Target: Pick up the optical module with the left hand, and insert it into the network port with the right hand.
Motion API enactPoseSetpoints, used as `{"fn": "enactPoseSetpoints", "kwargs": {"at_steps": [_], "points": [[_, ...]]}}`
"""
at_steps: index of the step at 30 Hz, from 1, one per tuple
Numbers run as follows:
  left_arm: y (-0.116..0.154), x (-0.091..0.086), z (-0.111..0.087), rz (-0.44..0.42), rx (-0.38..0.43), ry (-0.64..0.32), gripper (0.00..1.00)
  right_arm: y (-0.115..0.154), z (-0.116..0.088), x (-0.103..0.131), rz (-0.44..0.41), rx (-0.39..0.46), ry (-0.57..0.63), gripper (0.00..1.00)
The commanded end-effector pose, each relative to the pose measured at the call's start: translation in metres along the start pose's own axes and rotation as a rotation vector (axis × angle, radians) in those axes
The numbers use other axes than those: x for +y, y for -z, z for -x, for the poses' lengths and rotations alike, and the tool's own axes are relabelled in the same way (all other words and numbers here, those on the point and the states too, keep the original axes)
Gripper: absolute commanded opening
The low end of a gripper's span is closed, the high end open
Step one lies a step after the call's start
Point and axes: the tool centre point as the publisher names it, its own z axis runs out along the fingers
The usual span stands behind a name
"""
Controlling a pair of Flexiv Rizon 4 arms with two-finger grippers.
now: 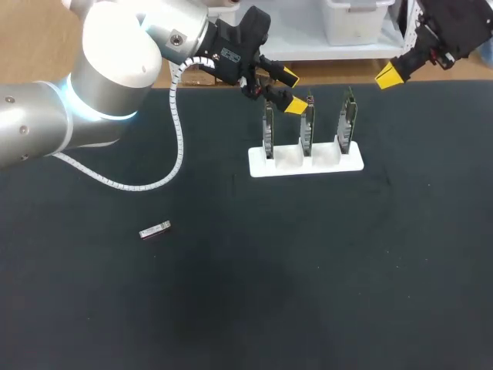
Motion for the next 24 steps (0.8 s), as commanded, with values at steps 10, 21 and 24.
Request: {"fn": "enactPoseSetpoints", "kwargs": {"at_steps": [10,21,24], "points": [[-0.0007,0.0022,0.0013,-0.003,0.006,0.002,1.00,-0.0047,-0.0012,0.0078,-0.078,-0.004,-0.017,1.00],[-0.0007,0.0022,0.0013,-0.003,0.006,0.002,1.00,-0.0047,-0.0012,0.0078,-0.078,-0.004,-0.017,1.00],[-0.0007,0.0022,0.0013,-0.003,0.006,0.002,1.00,-0.0047,-0.0012,0.0078,-0.078,-0.004,-0.017,1.00]]}}
